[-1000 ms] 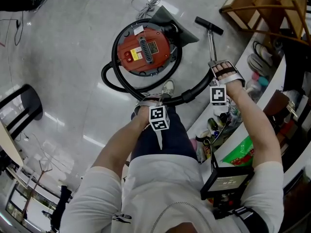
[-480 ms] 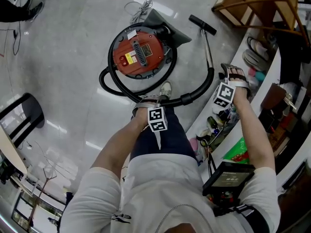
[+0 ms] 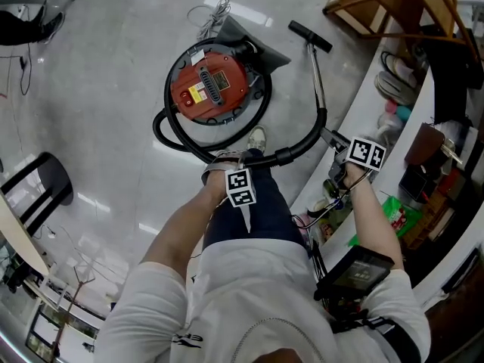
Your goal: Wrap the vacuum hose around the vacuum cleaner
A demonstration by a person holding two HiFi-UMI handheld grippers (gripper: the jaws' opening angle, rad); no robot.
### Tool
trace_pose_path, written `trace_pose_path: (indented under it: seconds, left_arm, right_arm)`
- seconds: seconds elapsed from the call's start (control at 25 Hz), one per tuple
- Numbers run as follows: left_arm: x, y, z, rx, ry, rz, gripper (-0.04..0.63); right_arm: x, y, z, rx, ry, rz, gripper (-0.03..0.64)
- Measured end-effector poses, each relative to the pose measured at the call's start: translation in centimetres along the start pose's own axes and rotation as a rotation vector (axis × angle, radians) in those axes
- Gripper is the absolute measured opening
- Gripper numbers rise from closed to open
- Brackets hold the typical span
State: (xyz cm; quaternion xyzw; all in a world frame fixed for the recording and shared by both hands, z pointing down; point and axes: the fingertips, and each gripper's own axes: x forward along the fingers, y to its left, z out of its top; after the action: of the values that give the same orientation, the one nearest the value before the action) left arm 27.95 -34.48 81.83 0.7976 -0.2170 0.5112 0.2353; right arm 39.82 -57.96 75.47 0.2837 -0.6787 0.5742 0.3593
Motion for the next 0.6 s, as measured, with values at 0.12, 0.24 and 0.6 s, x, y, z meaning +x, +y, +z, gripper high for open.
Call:
trace_pose_path:
  seconds: [0.12,0.24,0.6]
  left_arm:
    - [0.1,-0.3,-0.4,-0.001,0.013,-0.001,0.078]
    - [0.2,-0.3,0.0,0.018,0.016,0.002,0.078]
    - [0.1,-0.4,0.0,0.017,0.021,0.0,0.078]
  right_arm:
    - [0.7,0.3,-0.3,0.116,-0.013,0.064,0.261]
    - [1.6,1.1,-0.6,0.139,0.005,0.086,0.266]
    - [3.9,-0.4,-2.4,0.072,0.145,-0.01,0.268]
